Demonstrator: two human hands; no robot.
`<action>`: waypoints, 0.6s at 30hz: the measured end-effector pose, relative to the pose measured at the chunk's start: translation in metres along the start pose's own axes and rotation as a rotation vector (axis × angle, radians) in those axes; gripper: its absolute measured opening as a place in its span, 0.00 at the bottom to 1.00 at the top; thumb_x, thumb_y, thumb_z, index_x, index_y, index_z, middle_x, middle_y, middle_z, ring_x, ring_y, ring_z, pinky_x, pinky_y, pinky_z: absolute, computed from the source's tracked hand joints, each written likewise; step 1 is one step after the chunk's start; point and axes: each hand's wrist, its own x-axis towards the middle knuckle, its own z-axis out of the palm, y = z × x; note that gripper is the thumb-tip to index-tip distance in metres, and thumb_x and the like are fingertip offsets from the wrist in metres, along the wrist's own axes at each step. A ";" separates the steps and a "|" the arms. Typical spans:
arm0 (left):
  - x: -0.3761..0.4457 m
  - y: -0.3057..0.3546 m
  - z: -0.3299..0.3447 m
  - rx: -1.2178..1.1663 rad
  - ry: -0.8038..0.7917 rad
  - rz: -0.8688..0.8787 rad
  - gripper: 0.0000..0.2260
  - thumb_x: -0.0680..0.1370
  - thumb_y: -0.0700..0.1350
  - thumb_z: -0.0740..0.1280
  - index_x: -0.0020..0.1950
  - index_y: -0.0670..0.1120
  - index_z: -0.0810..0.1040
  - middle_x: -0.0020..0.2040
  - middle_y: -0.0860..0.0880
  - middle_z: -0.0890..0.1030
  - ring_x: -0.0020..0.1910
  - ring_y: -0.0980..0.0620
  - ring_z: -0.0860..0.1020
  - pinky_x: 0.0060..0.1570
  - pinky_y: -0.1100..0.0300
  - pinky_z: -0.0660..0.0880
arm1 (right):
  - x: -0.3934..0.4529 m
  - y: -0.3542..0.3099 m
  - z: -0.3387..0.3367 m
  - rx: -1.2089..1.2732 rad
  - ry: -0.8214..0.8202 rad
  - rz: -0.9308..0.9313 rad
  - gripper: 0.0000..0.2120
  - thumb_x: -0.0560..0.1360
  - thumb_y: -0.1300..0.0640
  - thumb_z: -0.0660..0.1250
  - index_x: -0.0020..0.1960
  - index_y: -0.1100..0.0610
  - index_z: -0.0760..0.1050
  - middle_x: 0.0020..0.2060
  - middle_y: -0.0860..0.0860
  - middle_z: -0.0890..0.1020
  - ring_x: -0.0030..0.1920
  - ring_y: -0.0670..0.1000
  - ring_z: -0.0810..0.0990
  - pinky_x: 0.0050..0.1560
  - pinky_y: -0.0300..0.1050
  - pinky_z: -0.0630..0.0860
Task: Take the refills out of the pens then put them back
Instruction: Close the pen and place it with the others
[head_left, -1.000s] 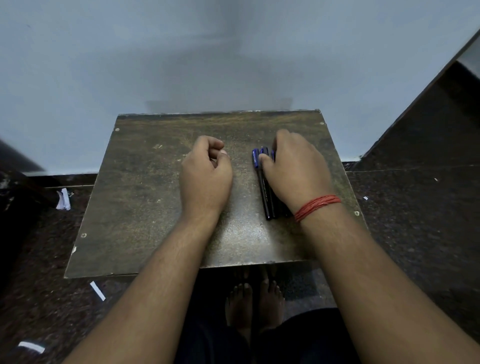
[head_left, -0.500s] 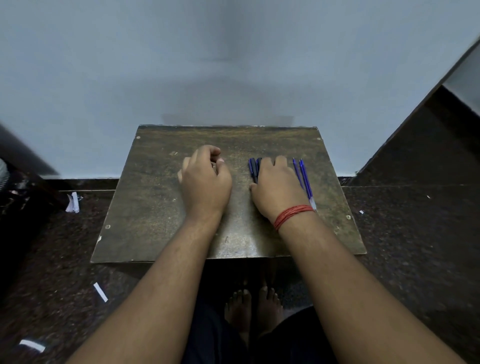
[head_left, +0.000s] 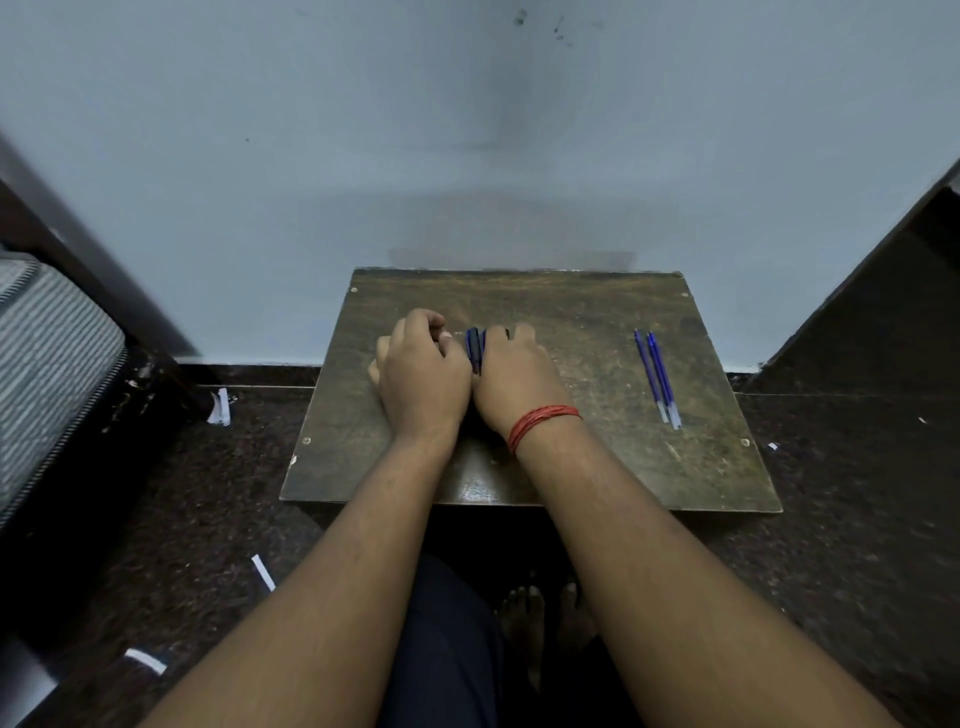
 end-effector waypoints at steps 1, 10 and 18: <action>-0.002 -0.001 0.000 0.008 0.001 0.001 0.08 0.77 0.43 0.64 0.54 0.49 0.78 0.55 0.53 0.81 0.58 0.47 0.73 0.64 0.46 0.66 | 0.000 0.003 -0.006 0.015 -0.008 0.000 0.18 0.80 0.49 0.63 0.64 0.58 0.71 0.61 0.60 0.72 0.57 0.63 0.77 0.55 0.55 0.76; -0.036 0.004 0.011 0.074 -0.026 0.158 0.08 0.78 0.43 0.65 0.56 0.49 0.78 0.54 0.52 0.81 0.56 0.48 0.73 0.61 0.45 0.68 | -0.012 0.115 -0.073 -0.118 0.172 0.269 0.19 0.79 0.51 0.66 0.64 0.62 0.72 0.62 0.61 0.75 0.62 0.63 0.74 0.63 0.53 0.71; -0.045 0.008 0.020 0.187 -0.022 0.377 0.09 0.76 0.44 0.67 0.56 0.47 0.77 0.56 0.50 0.79 0.56 0.46 0.72 0.61 0.43 0.67 | -0.011 0.116 -0.055 -0.115 0.131 0.286 0.13 0.79 0.64 0.61 0.62 0.62 0.71 0.61 0.61 0.75 0.59 0.63 0.77 0.57 0.52 0.73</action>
